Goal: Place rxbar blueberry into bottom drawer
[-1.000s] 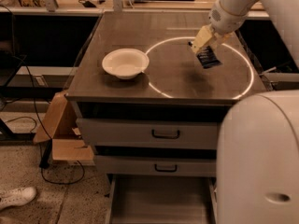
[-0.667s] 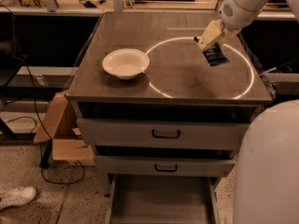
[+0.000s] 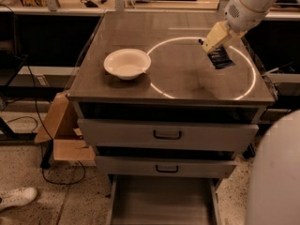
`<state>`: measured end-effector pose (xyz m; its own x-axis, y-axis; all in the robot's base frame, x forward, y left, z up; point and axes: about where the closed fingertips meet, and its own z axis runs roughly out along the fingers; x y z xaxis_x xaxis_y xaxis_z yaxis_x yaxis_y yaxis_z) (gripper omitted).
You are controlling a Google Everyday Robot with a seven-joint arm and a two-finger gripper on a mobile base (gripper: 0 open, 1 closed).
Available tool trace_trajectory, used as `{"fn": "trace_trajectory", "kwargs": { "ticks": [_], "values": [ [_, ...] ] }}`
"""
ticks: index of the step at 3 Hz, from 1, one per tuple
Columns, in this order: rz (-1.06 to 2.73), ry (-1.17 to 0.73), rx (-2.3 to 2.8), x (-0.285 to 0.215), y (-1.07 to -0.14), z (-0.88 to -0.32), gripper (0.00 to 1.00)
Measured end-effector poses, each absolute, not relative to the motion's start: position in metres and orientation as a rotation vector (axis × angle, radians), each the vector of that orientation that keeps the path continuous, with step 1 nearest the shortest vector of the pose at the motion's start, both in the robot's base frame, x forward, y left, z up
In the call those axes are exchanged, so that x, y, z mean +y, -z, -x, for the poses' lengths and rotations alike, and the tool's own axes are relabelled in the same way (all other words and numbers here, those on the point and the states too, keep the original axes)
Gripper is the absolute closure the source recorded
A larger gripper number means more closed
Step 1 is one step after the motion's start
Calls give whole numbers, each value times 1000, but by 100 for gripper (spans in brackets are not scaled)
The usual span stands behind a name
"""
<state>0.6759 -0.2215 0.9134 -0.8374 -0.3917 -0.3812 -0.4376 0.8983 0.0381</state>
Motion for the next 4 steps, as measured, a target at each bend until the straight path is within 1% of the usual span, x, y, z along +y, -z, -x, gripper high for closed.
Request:
{"fn": "trace_trajectory", "kwargs": {
  "ticks": [2, 3, 4],
  "values": [
    [583, -172, 2741, -229, -924, -591, 100],
    [632, -206, 2778, -225, -906, -539, 100],
    [619, -184, 2763, -226, -905, -536, 100]
  ]
}}
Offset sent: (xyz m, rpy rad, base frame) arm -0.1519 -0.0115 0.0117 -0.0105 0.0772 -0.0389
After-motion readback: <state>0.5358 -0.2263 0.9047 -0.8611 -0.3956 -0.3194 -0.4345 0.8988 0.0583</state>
